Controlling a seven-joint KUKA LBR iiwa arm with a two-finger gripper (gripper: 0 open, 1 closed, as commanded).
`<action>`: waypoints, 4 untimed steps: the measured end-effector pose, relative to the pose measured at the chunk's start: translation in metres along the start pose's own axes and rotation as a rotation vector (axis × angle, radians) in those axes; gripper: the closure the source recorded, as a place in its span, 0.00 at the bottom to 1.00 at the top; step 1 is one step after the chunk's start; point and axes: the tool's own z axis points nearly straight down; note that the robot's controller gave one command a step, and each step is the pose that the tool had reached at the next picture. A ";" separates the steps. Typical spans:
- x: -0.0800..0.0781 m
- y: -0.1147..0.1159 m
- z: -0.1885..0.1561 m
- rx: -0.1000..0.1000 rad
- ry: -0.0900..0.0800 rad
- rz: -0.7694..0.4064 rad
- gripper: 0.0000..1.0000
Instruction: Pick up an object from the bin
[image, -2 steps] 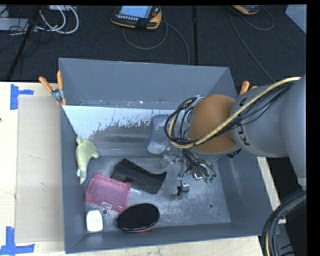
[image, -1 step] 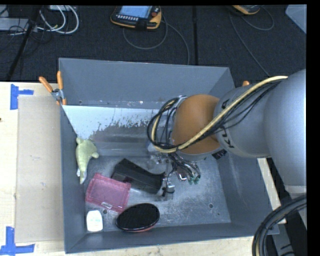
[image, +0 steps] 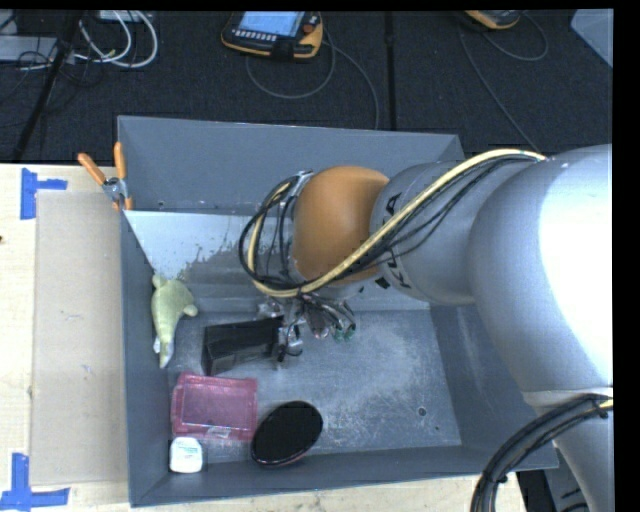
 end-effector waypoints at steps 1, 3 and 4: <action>0.000 0.000 0.000 0.000 0.000 0.000 1.00; 0.007 0.009 -0.124 0.000 0.006 -0.019 1.00; 0.005 0.008 -0.167 0.000 0.015 -0.015 1.00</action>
Offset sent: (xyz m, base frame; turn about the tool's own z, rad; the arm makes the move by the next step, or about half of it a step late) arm -0.0089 0.0082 0.1272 -0.0209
